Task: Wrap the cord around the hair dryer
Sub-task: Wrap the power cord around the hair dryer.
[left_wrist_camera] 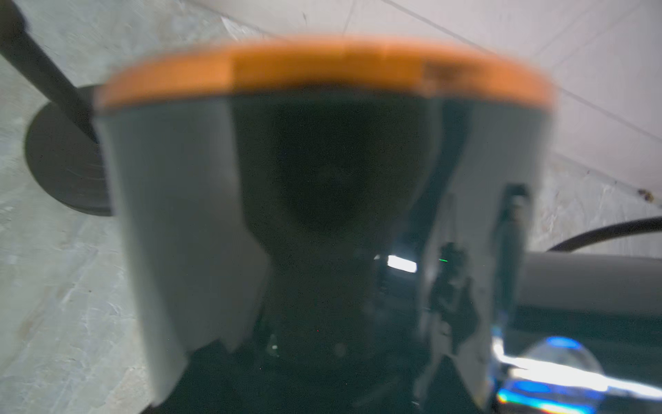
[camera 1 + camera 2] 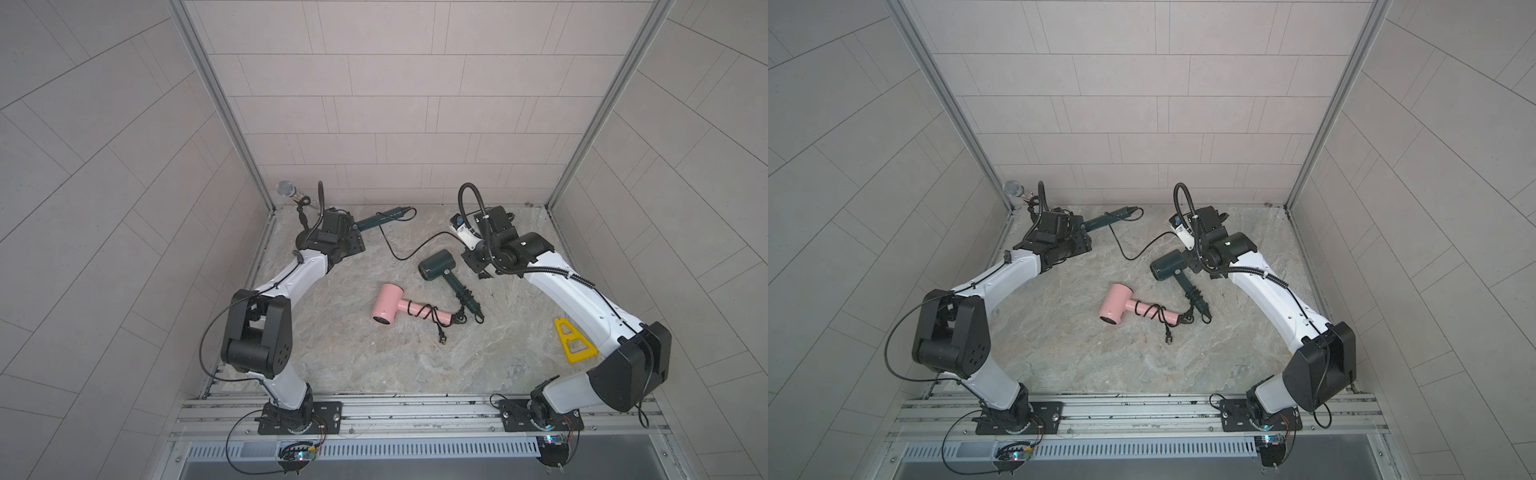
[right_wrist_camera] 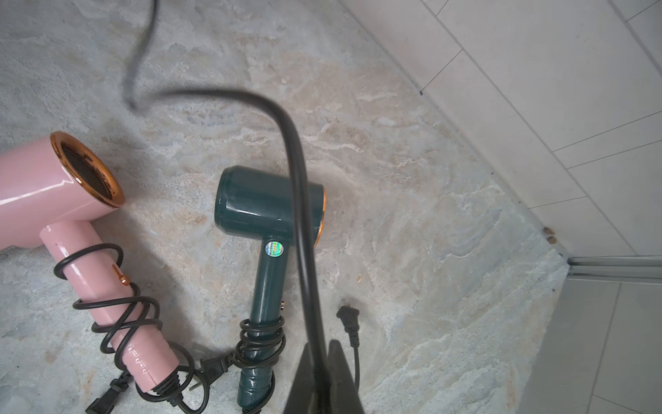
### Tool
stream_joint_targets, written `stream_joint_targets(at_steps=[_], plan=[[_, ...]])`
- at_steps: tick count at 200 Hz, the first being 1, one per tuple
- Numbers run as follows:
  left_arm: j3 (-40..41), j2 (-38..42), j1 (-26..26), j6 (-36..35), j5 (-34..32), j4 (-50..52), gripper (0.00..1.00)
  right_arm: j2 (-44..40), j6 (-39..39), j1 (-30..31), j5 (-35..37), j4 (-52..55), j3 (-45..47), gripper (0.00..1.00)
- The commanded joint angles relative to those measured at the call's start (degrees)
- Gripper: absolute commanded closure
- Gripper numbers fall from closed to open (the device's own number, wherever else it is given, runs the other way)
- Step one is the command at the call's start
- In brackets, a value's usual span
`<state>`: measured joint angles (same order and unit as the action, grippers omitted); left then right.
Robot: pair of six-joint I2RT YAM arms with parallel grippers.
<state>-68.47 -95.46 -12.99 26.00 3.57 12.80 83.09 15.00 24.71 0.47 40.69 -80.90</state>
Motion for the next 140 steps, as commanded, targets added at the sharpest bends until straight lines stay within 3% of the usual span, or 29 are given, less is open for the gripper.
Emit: stream_joint_targets(at_steps=[1, 48, 74, 106, 140], plan=[[-2.6, -0.2, -0.7, -2.0, 1.4, 1.3, 1.00, -3.7, 3.3, 4.1, 2.9, -1.1, -2.9, 1.00], [-7.7, -3.9, -5.5, -7.5, -2.9, 9.4, 1.00, -1.5, 8.7, 11.0, 5.3, -0.6, -13.5, 1.00], [-9.5, -5.2, -6.8, -6.8, -1.7, 11.7, 1.00, 2.6, 10.5, 13.0, 6.4, 4.0, -21.3, 1.00], [-9.5, -5.9, -6.9, -5.3, -0.3, 10.6, 1.00, 3.8, 12.5, 15.2, 8.3, 5.6, -23.3, 1.00], [-12.2, -8.3, -8.8, -8.5, -1.7, 14.2, 1.00, 5.7, 14.2, 15.8, 9.0, 5.6, -28.3, 1.00]])
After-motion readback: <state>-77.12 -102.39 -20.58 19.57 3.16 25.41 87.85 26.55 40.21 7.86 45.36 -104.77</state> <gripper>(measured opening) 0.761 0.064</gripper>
